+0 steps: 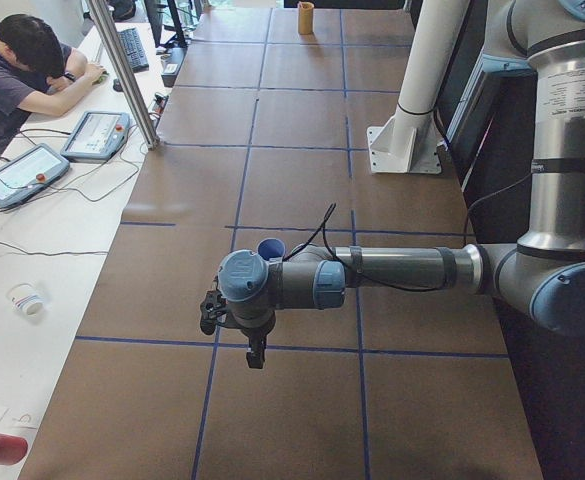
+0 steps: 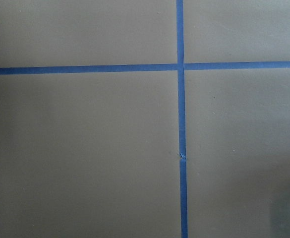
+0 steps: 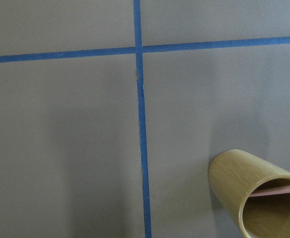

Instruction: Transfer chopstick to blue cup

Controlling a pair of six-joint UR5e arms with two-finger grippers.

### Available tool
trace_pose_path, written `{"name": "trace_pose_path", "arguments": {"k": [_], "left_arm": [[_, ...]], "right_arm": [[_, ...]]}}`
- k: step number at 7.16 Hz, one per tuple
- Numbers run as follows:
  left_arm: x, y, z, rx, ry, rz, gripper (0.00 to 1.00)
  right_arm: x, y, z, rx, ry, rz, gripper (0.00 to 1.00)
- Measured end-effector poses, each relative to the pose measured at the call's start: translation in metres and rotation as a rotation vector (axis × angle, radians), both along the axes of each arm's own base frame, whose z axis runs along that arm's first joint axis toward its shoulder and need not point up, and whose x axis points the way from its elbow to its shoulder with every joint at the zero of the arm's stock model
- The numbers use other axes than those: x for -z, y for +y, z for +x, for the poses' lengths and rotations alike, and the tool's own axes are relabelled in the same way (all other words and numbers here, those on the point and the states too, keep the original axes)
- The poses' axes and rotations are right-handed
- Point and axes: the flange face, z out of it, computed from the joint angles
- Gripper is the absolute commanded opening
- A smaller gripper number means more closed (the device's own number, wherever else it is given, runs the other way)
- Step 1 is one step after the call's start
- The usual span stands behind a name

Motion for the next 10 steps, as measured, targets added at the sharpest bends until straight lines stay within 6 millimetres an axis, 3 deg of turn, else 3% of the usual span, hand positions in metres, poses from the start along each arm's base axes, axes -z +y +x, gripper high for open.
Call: {"name": "trace_pose_path", "arguments": {"k": [8, 9, 10], "left_arm": [[0.005, -0.002, 0.000, -0.002, 0.000, 0.014, 1.00], [0.017, -0.005, 0.002, 0.004, -0.001, 0.028, 1.00], [0.042, -0.010, 0.017, 0.026, 0.003, 0.031, 1.00]], "right_arm": [[0.004, -0.001, 0.000, -0.002, 0.003, 0.007, 1.00], [0.005, -0.001, 0.000, -0.002, 0.003, 0.009, 1.00], [0.006, -0.002, 0.000, -0.003, 0.003, 0.011, 1.00]]}}
